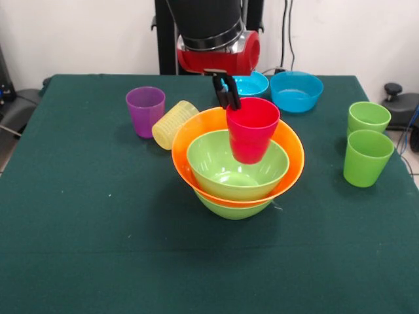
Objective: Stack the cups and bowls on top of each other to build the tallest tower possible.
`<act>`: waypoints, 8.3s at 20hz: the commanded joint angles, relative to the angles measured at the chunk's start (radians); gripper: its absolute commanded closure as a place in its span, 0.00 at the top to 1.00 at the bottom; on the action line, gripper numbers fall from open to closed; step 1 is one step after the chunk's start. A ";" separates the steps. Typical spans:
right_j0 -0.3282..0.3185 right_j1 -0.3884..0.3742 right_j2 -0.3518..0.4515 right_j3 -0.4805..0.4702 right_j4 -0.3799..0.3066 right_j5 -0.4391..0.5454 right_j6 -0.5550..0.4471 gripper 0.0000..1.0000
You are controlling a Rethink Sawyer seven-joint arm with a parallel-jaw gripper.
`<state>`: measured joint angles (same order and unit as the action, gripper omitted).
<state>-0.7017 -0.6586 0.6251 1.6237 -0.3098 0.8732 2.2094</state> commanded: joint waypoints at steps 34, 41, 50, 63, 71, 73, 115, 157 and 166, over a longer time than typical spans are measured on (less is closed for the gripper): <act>0.004 0.144 0.014 -0.131 -0.172 -0.113 -0.198 0.00; 0.001 0.163 0.015 -0.150 -0.177 -0.111 -0.214 0.00; 0.007 0.162 -0.002 -0.128 -0.191 -0.143 -0.186 0.00; 0.013 0.245 -0.042 -0.135 -0.236 -0.204 -0.178 0.00; 0.003 0.233 -0.044 -0.110 -0.253 -0.200 -0.150 0.00; 0.000 0.213 -0.046 -0.090 -0.254 -0.197 -0.144 0.00; 0.005 -0.060 -0.066 0.096 -0.190 -0.171 -0.051 1.00; -0.138 -0.332 -0.020 0.552 -0.146 -0.277 -0.003 1.00; -0.041 -0.377 -0.041 0.670 -0.129 -0.395 0.111 1.00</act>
<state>-0.8171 -1.0067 0.6055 2.1441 -0.4508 0.5942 2.2094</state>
